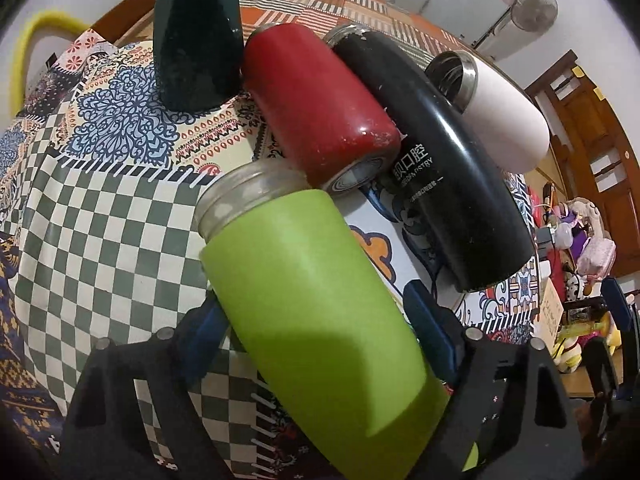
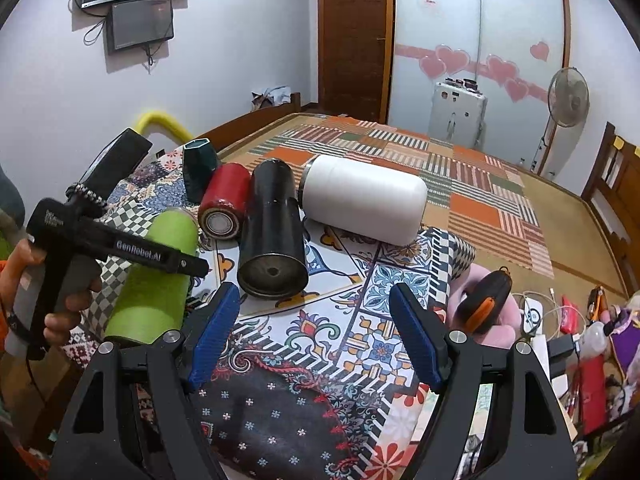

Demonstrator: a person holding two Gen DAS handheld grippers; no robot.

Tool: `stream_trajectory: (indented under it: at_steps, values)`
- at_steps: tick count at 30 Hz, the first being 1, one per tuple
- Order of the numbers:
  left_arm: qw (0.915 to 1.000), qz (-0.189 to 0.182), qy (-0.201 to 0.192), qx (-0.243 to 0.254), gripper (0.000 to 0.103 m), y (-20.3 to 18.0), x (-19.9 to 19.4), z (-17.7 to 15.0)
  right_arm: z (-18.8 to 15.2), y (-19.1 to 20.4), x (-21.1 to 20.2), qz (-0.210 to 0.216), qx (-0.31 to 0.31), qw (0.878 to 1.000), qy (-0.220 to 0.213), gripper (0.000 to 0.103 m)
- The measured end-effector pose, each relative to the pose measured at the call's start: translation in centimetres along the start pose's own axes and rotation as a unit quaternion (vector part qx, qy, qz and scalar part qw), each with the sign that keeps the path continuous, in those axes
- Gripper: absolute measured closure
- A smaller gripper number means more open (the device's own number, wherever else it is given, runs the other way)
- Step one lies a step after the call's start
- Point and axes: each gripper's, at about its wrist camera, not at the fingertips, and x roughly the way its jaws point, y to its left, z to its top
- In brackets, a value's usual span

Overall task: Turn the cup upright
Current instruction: 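Rotate the lime-green bottle in the left tool so its open mouth points up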

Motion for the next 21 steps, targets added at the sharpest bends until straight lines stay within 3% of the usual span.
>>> stream_trajectory:
  at_steps: [4, 9, 16, 21]
  values:
    - [0.9999, -0.012, 0.007, -0.006, 0.023, 0.6, -0.4, 0.0, 0.0, 0.0, 0.1, -0.001, -0.001, 1.0, 0.001, 0.028]
    - [0.9996, -0.019, -0.007, 0.022, 0.033, 0.8, -2.3, -0.8, 0.0, 0.1, -0.2, -0.001, 0.0, 1.0, -0.001, 0.028]
    - [0.994, -0.035, -0.062, 0.083, 0.038, -0.6, -7.0, -2.1, 0.2, 0.6, -0.7, 0.004, 0.005, 1.0, -0.011, 0.028]
    - [0.9848, -0.032, -0.121, 0.121, 0.04, -1.3, -10.8, -3.8, 0.4, 1.0, -1.5, 0.012, 0.011, 0.999, -0.029, 0.028]
